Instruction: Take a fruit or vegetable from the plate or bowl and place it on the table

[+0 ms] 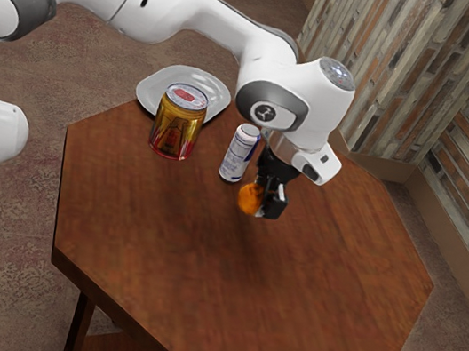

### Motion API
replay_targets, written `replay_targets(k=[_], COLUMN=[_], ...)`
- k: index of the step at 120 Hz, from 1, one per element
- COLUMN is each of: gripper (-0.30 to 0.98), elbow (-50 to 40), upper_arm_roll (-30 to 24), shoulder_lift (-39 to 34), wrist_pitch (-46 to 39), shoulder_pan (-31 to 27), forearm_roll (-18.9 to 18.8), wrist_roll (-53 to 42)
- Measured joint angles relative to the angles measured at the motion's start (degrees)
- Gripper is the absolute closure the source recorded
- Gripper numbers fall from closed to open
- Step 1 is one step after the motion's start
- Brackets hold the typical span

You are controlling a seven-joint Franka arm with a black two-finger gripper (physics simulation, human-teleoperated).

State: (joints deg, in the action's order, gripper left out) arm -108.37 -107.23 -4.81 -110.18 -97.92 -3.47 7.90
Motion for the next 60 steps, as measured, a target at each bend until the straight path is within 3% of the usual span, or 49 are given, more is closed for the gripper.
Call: replay_targets(k=[18, 22, 25, 33, 39, 48, 53, 60], gripper=[0.09, 0.08, 0.07, 0.06, 0.05, 0.04, 0.03, 0.03], elbow=[0.1, 0.4, 0.6, 4.4, 10.8, 16.2, 20.8, 25.7], upper_arm_roll=[0.0, 2.0, 6.4, 36.9, 66.8, 101.3, 113.0, 121.4], shoulder_lift=[0.0, 0.1, 0.5, 4.5, 7.1, 7.2, 7.5, 7.4], wrist_pitch=[-0.5, -0.4, -0.4, 0.6, 2.9, 6.1, 8.7, 12.7], shoulder_pan=[-0.1, 1.4, 5.3, 34.2, 62.4, 92.4, 101.8, 107.4], forearm_roll=[0.1, 0.0, 0.0, -1.1, -2.4, -3.5, -3.9, -4.4], wrist_roll=[0.0, -0.2, -0.3, -1.0, -1.5, -2.2, -2.5, -3.0])
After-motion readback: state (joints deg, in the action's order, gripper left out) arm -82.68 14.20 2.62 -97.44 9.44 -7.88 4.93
